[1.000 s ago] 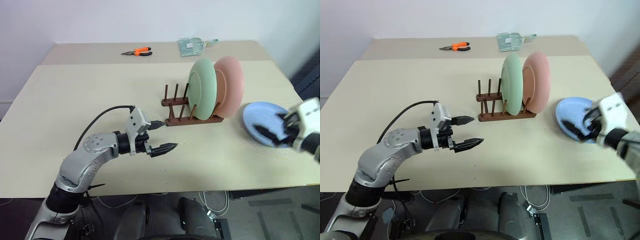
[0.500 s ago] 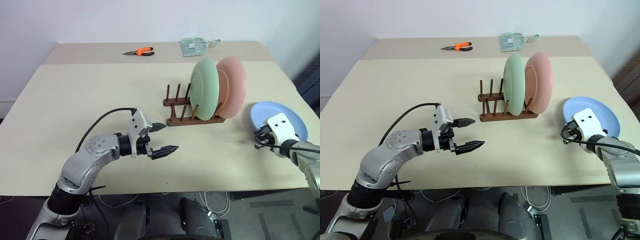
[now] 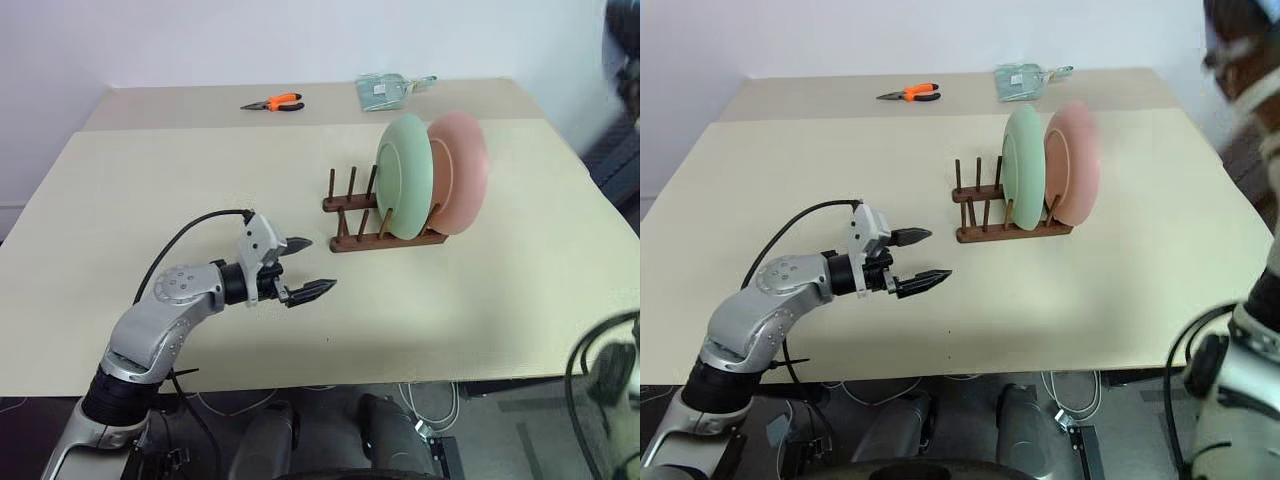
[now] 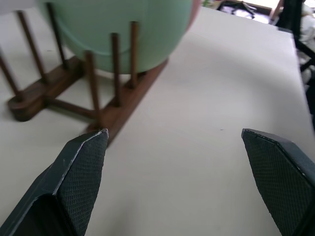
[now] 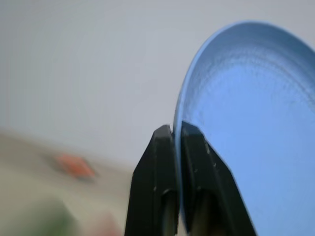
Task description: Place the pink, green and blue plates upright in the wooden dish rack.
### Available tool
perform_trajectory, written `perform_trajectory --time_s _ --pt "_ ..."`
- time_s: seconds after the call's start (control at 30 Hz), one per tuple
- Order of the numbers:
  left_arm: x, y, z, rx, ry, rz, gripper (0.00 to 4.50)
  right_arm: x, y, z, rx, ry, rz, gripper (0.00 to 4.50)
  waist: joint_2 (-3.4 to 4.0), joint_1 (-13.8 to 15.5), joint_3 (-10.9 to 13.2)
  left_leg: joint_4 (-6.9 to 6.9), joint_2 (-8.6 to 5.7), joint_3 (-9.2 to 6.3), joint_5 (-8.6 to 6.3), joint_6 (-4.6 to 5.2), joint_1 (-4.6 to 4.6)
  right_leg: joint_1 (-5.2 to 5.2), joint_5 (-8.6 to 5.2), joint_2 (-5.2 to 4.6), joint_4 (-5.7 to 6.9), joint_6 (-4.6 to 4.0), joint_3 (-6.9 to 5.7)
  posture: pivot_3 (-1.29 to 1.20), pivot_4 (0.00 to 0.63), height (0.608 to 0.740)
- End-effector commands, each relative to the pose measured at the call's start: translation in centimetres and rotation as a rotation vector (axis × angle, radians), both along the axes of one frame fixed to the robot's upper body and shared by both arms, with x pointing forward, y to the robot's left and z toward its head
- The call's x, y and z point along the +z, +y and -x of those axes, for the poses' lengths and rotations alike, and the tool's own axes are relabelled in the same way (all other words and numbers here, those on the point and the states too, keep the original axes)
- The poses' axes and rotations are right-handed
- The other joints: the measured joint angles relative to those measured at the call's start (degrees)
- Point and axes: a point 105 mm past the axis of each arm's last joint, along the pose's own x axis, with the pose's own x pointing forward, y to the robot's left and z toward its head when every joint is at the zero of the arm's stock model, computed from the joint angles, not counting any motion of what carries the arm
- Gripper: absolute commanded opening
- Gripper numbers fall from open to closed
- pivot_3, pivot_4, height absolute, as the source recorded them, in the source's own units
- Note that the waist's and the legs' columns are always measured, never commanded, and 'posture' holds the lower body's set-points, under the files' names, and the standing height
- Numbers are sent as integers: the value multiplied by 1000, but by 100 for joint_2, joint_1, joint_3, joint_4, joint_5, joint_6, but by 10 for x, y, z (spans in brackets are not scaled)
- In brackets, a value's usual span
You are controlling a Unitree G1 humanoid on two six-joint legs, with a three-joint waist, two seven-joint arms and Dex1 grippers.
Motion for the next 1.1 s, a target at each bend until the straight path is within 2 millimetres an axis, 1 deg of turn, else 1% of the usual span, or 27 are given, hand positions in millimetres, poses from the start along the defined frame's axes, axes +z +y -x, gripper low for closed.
perform_trajectory --time_s 0.03,0.1,0.17,0.23,0.3,0.33,0.4,0.47,0.53,0.6,0.67,0.8,0.83,0.9,0.97,1.0,1.03,1.1 --pt "10 8 -2 18 -52 11 4500 9 60 26 399 16 -50 62 -10 12 -5 1 0 -2 0 0 -1 1 0 0 -1 -1 -1 0 150 740" --pt "10 12 -2 31 -56 11 4500 10 87 30 563 67 -121 62 -11 4 -5 6 0 -1 0 0 -1 2 1 -2 0 -3 2 0 150 740" --pt "10 20 -4 58 -61 6 4500 2 113 30 698 145 -165 62 -8 -2 -4 7 0 -3 0 0 -1 -3 3 -3 3 -6 5 0 150 740" --pt "9 31 -7 95 -68 -5 4500 -9 131 17 800 289 -306 62 -7 -1 -4 3 -1 -5 0 0 -3 -10 3 -2 9 -7 3 0 150 740" --pt "8 42 -8 128 -75 -27 4500 -32 145 -3 791 447 -372 62 -8 -16 -5 1 -1 -6 1 -1 -7 -23 5 0 17 -6 4 0 150 740" --pt "8 46 -9 140 -78 -32 4500 -43 150 -8 772 500 -373 62 -8 -11 -6 -1 -2 -4 2 -3 -8 -28 5 -1 21 -6 6 0 150 740" --pt "8 52 -8 159 -81 -39 4500 -67 155 -19 737 598 -379 62 -11 20 -8 0 -4 -3 3 -4 -17 -37 6 -1 20 -7 5 0 150 740" --pt "8 54 -7 164 -82 -41 4500 -83 154 -26 713 666 -412 62 -10 29 -7 1 -6 -1 3 -4 -20 -37 6 -1 19 -6 6 0 150 740" --pt "8 53 -6 167 -83 -39 4500 -91 153 -31 688 691 -419 62 -8 18 -6 2 -7 3 3 -4 -21 -40 6 -1 19 -7 8 0 150 740" --pt "7 53 -5 170 -83 -38 4500 -95 152 -34 673 706 -430 62 -8 -9 -6 1 -5 6 3 -4 -21 -44 8 1 21 -7 8 0 150 740" --pt "7 51 -5 171 -84 -38 4500 -98 150 -38 678 739 -479 62 -10 -40 -8 -1 -2 5 3 -4 -18 -44 16 5 24 6 7 0 150 740" --pt "8 48 -5 170 -88 -34 4500 -111 146 -50 613 805 -515 62 -9 -116 -8 -2 -1 4 3 -4 -17 -44 17 7 26 7 8 0 150 740" --pt "8 48 -5 170 -88 -34 4500 -113 146 -52 607 812 -520 322 -9 -119 -8 -2 -1 5 3 -4 -17 -45 17 8 26 7 7 0 150 740" --pt "8 48 -5 170 -88 -34 4500 -114 143 -56 578 812 -524 985 -9 -122 -8 -4 0 5 3 -4 -17 -46 17 9 26 8 7 0 150 740" --pt "8 47 -6 170 -88 -35 4500 -110 139 -58 534 760 -489 1956 -8 -123 -7 -4 1 5 3 -4 -18 -47 17 10 27 8 8 0 150 740" --pt "8 47 -6 170 -87 -35 4500 -104 138 -57 518 713 -458 2405 -9 -123 -7 -4 1 5 3 -4 -18 -47 17 10 27 9 8 0 150 740" --pt "8 47 -5 169 -87 -35 4500 -96 136 -55 499 653 -414 2957 -8 -118 -7 -3 0 6 3 -4 -18 -47 17 10 26 9 8 0 150 740" --pt "9 46 -5 168 -87 -35 4500 -78 131 -46 450 500 -280 2957 -6 -98 -6 -2 -1 8 3 -3 -19 -45 17 9 25 9 8 0 150 740"
